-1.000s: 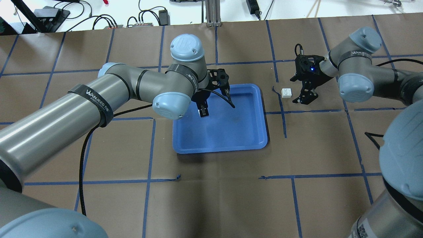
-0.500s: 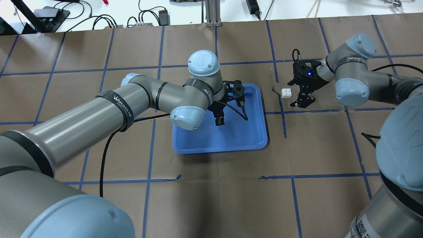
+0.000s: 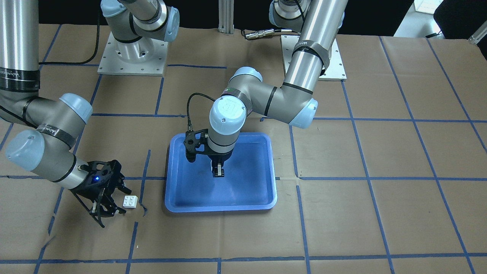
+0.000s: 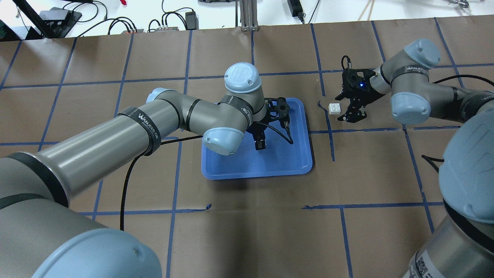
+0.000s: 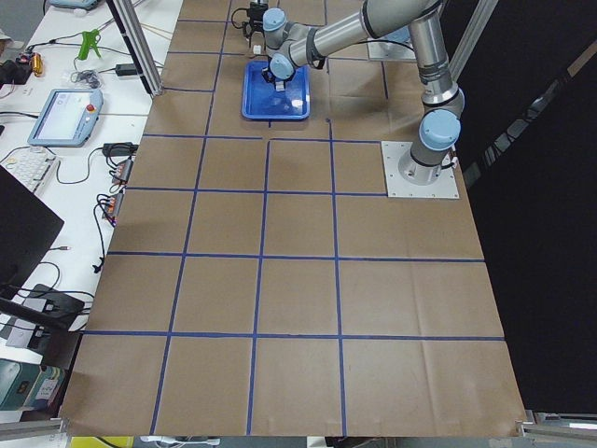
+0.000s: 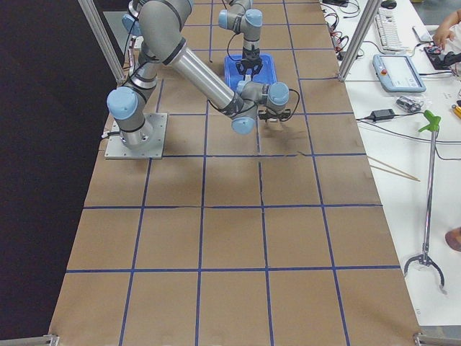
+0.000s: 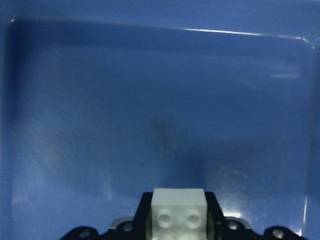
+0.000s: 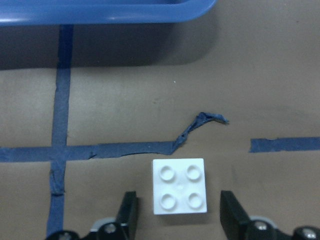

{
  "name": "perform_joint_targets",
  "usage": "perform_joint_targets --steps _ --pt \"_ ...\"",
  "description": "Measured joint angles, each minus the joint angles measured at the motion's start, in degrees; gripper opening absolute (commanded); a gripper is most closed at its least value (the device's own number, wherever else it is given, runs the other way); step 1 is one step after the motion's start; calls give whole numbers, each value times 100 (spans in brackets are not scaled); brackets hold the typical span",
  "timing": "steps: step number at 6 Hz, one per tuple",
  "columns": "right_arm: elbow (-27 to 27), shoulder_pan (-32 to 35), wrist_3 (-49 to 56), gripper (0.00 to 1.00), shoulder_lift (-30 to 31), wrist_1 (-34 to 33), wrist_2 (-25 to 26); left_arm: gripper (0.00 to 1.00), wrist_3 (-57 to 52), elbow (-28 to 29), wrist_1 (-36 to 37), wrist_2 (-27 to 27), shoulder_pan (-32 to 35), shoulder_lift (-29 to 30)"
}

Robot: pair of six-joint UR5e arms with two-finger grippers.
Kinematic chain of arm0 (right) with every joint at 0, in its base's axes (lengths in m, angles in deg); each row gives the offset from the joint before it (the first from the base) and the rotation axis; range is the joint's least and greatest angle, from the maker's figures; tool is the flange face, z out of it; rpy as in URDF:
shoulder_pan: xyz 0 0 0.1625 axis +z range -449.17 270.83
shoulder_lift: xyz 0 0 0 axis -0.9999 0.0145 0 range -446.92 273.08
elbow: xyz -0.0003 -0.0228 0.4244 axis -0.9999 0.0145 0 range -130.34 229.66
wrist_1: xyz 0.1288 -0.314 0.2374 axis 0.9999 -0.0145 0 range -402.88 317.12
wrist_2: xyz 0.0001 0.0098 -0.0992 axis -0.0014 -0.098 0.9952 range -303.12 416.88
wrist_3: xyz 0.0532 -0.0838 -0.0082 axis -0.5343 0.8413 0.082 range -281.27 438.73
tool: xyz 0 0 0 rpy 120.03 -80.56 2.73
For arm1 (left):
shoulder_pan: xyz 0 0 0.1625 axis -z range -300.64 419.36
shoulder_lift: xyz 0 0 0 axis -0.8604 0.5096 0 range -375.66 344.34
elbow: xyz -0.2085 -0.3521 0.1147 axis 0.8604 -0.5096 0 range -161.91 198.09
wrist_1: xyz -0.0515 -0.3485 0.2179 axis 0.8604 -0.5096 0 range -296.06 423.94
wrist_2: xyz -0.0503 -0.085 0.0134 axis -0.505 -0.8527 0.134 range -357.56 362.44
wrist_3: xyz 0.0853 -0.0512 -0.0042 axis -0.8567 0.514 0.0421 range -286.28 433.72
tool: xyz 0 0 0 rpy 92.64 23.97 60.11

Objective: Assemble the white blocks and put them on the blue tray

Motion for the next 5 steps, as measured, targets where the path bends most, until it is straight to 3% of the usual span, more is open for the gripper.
perform_joint_targets --steps 1,2,5 --pt "8 0 0 37 3 -15 2 64 1 0 -18 42 1 -5" --pt "17 0 -3 31 8 -29 0 99 22 -3 -24 81 5 -4" --pt "51 3 -15 29 33 -59 0 99 63 16 -113 112 16 -119"
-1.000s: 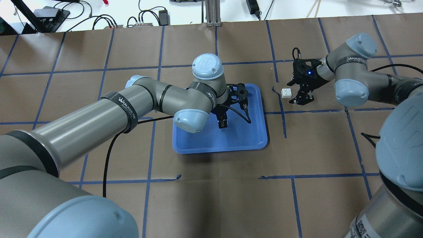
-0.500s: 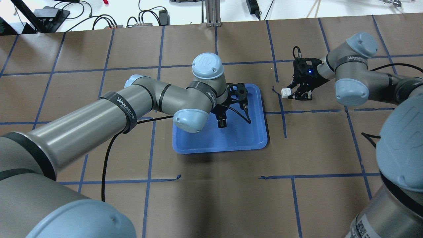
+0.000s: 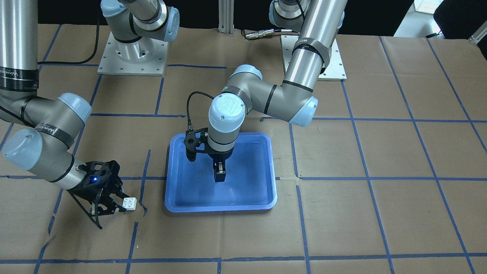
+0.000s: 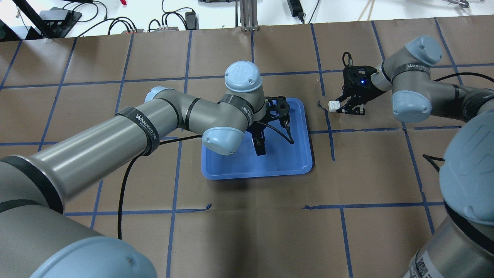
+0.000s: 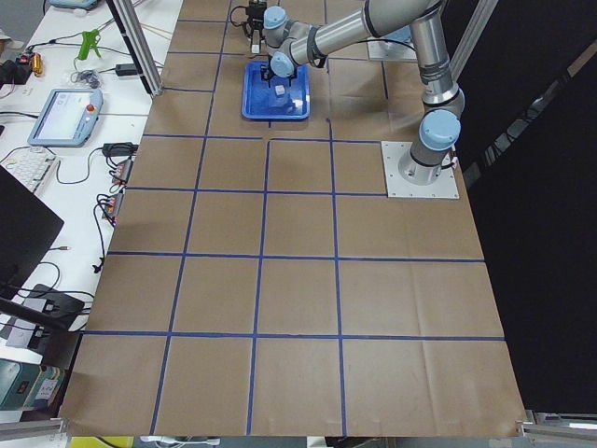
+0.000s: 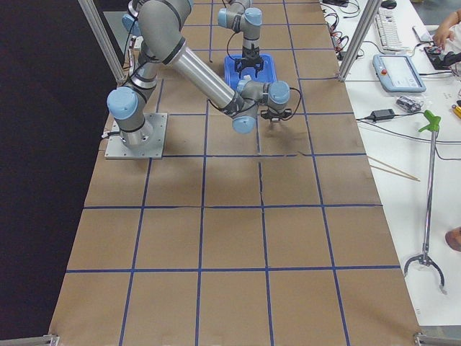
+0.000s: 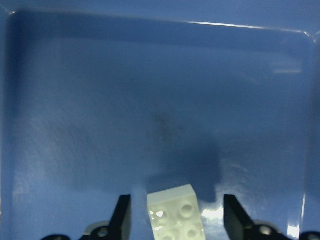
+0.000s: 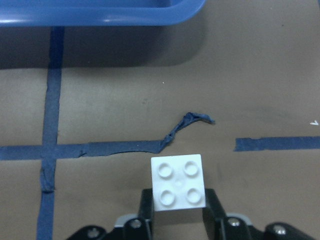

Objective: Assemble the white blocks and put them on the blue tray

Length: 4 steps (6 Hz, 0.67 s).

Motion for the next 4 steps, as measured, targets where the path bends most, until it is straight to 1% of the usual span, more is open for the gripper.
perform_joint_targets --steps 1,2,4 --pt "57 15 -48 28 40 23 -1 99 12 51 -254 7 -9 -188" --pt "165 55 -196 28 146 109 0 99 28 106 -679 16 -60 -534" --pt "220 340 -719 28 528 388 13 99 151 141 -1726 14 -504 -1468"
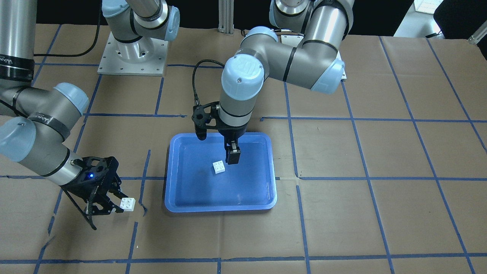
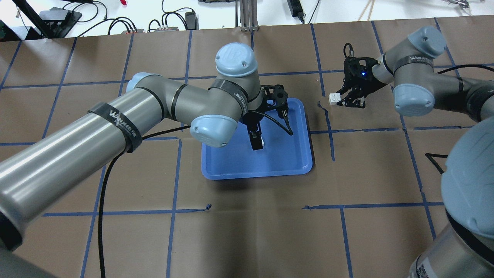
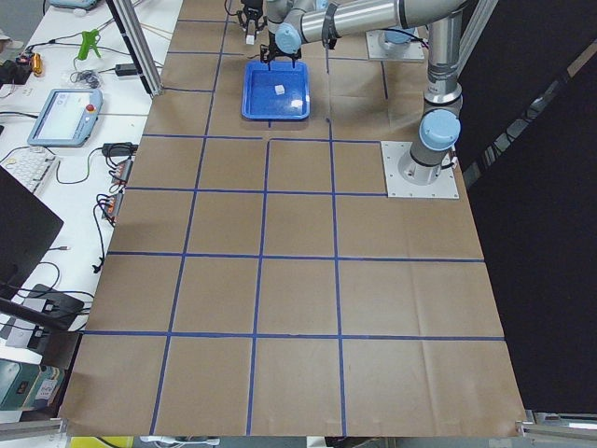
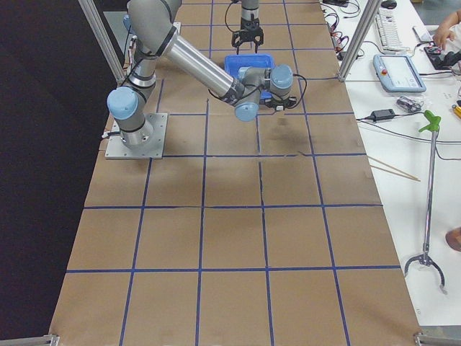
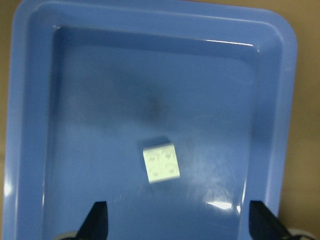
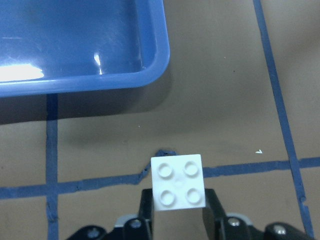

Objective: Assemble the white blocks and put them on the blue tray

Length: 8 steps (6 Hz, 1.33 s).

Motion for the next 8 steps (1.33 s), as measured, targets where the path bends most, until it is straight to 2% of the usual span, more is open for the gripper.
perform_joint_targets --steps 2,4,6,8 --pt "-221 628 -733 28 295 25 4 99 132 -5 -1211 -5 -606 -1201" --pt "-513 1284 -1366 28 385 -200 14 99 587 -4 -1987 20 -1112 -1932" --pt "-1003 1730 -2040 28 349 -1095 31 99 2494 -11 -2100 268 -1616 -2077" --pt "-1331 1796 -1979 28 221 -1674 48 99 4796 20 -1823 408 -1763 -2180"
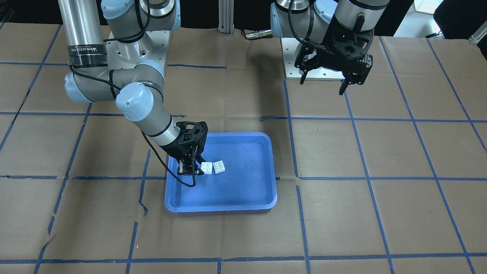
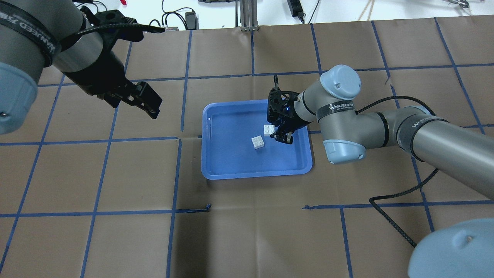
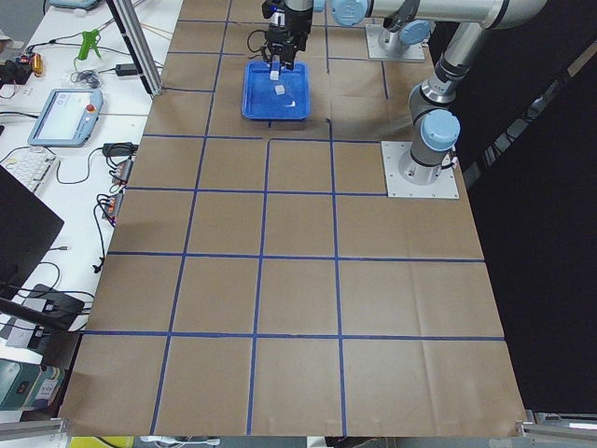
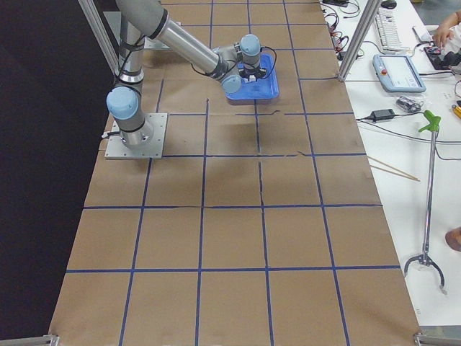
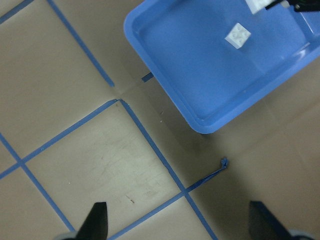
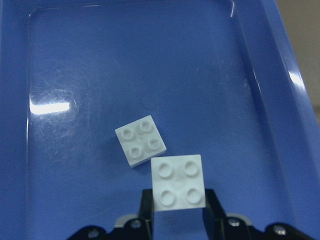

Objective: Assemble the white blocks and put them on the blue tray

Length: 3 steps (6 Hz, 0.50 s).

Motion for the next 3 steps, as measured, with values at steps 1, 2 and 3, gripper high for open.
perform_joint_targets --steps 1,2,3 --pt "-33 2 162 28 -80 -101 13 99 680 8 86 83 -4 -24" --pt "-44 4 289 28 -149 -151 21 99 935 19 109 113 -6 -47" --pt "-47 4 336 28 -210 -189 23 99 1010 24 117 116 -6 -59"
